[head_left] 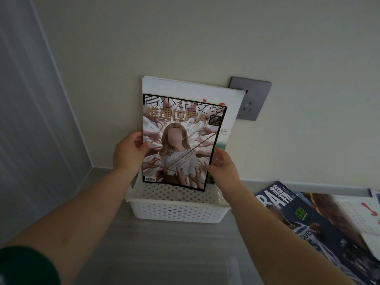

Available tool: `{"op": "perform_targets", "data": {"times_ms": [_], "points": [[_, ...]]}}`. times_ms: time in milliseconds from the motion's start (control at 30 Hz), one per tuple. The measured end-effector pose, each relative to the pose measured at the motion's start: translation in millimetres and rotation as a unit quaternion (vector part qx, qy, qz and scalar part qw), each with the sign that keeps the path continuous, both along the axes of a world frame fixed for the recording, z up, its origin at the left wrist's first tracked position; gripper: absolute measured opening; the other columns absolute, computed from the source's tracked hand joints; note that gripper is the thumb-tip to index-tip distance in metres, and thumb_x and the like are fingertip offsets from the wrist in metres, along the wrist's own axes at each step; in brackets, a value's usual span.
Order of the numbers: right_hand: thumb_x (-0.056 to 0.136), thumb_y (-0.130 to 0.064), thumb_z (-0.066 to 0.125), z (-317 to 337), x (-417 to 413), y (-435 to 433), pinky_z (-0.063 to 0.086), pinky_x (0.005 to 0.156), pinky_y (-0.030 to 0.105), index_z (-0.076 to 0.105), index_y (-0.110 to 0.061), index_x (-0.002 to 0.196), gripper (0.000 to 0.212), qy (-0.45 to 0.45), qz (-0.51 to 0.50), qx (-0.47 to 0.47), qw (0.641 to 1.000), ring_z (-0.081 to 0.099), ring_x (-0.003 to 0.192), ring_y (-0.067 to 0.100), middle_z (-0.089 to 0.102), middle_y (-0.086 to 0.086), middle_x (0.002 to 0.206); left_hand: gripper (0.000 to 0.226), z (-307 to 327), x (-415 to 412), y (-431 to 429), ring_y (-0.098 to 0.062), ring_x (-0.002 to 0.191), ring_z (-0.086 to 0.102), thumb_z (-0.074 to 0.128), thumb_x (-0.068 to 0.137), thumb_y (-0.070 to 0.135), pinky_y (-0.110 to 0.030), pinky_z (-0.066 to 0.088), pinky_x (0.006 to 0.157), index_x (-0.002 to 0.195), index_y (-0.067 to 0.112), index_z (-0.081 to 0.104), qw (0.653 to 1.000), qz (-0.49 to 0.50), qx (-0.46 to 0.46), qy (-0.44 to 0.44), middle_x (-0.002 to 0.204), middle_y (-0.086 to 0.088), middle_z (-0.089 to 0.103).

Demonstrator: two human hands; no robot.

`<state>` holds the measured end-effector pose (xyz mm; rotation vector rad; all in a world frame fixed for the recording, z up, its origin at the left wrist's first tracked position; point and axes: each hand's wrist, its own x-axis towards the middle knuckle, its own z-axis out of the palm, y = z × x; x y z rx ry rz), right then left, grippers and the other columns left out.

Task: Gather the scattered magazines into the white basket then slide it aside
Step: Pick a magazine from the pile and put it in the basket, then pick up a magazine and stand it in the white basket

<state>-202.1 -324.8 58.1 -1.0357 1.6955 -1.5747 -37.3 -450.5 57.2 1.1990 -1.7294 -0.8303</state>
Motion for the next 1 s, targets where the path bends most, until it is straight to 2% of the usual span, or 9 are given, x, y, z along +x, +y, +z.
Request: {"op": "perform_targets", "data": {"times_ms": [167, 267, 367, 500, 600, 667, 767, 900, 1000], "points": [[0.082, 0.011, 0.05, 5, -4, 18, 0.042, 0.08, 0.02, 0.047, 0.001, 0.119, 0.039, 0.05, -0.027, 0.053, 0.997, 0.053, 0.105, 0.018, 0.054, -0.005, 0.096, 0.025, 2, 3, 9, -0.031, 0.103, 0.06, 0.055, 0.083, 0.019, -0.04, 0.046, 0.094, 0.107, 0.014, 0.059, 0.998, 0.031, 0.031, -0.038, 0.109, -0.012, 0.067], [0.086, 0.003, 0.047, 2, -15, 40, 0.035, 0.08, 0.015, 0.047, -0.005, 0.123, 0.038, 0.088, -0.078, 0.106, 0.987, 0.048, 0.117, 0.022, 0.054, 0.01, 0.125, 0.031, 1, 11, 33, -0.034, 0.106, 0.056, 0.057, 0.084, 0.017, -0.039, 0.042, 0.093, 0.113, 0.006, 0.054, 0.995, 0.094, 0.035, 0.01, 0.115, -0.019, 0.062], [0.088, -0.001, 0.045, 2, -28, 72, 0.036, 0.085, 0.021, 0.048, -0.008, 0.122, 0.035, 0.122, -0.105, 0.129, 0.979, 0.048, 0.114, 0.019, 0.052, 0.012, 0.131, 0.026, 0, 19, 71, -0.028, 0.099, 0.057, 0.055, 0.085, 0.014, -0.037, 0.043, 0.089, 0.109, 0.004, 0.055, 0.996, 0.07, 0.03, 0.039, 0.108, -0.016, 0.063], [0.088, 0.0, 0.042, 3, -49, 115, 0.044, 0.06, 0.011, 0.045, -0.013, 0.126, 0.04, 0.183, -0.099, 0.165, 0.964, 0.054, 0.082, 0.013, 0.048, 0.01, 0.134, 0.018, -6, 20, 135, -0.017, 0.085, 0.054, 0.054, 0.085, 0.011, -0.027, 0.037, 0.075, 0.101, 0.006, 0.06, 0.999, 0.013, 0.03, 0.042, 0.09, -0.004, 0.059], [0.087, -0.004, 0.045, -7, -65, 152, 0.051, 0.074, 0.031, 0.047, -0.011, 0.126, 0.04, 0.233, -0.091, 0.221, 0.943, 0.06, 0.083, 0.021, 0.053, 0.01, 0.13, 0.008, -16, 17, 177, -0.019, 0.076, 0.058, 0.055, 0.084, 0.008, -0.015, 0.043, 0.063, 0.085, 0.011, 0.063, 0.997, -0.012, 0.058, 0.049, 0.074, -0.002, 0.062], [0.086, -0.011, 0.05, -18, -81, 179, 0.049, 0.089, 0.04, 0.048, -0.009, 0.125, 0.039, 0.283, -0.095, 0.272, 0.915, 0.059, 0.102, 0.028, 0.058, 0.013, 0.125, 0.02, -24, 14, 200, -0.022, 0.073, 0.058, 0.055, 0.084, 0.007, -0.012, 0.044, 0.062, 0.067, 0.019, 0.057, 0.996, 0.0, 0.078, 0.047, 0.066, 0.002, 0.06], [0.085, -0.027, 0.054, -32, -109, 216, 0.033, 0.107, 0.041, 0.043, -0.01, 0.128, 0.048, 0.362, -0.117, 0.33, 0.864, 0.044, 0.124, 0.029, 0.053, 0.011, 0.132, 0.034, -34, 2, 234, -0.026, 0.075, 0.059, 0.054, 0.085, 0.008, -0.028, 0.04, 0.072, 0.056, 0.026, 0.053, 0.992, -0.001, 0.122, 0.025, 0.062, 0.004, 0.059], [0.087, -0.047, 0.044, -48, -149, 258, 0.015, 0.114, 0.041, 0.021, -0.013, 0.139, 0.066, 0.439, -0.103, 0.404, 0.796, 0.02, 0.139, 0.027, 0.026, 0.01, 0.15, 0.034, -49, -34, 287, -0.022, 0.07, 0.057, 0.058, 0.082, 0.007, -0.011, 0.04, 0.061, 0.056, 0.028, 0.054, 0.991, -0.02, 0.13, -0.005, 0.06, 0.006, 0.059], [0.086, -0.05, 0.044, -58, -176, 277, 0.011, 0.115, 0.04, 0.013, -0.016, 0.142, 0.072, 0.407, -0.081, 0.443, 0.795, 0.012, 0.141, 0.027, 0.014, 0.009, 0.153, 0.031, -59, -60, 317, -0.023, 0.074, 0.06, 0.06, 0.081, 0.006, -0.007, 0.037, 0.058, 0.059, 0.028, 0.057, 0.992, -0.015, 0.124, -0.025, 0.064, 0.0, 0.064]]}}
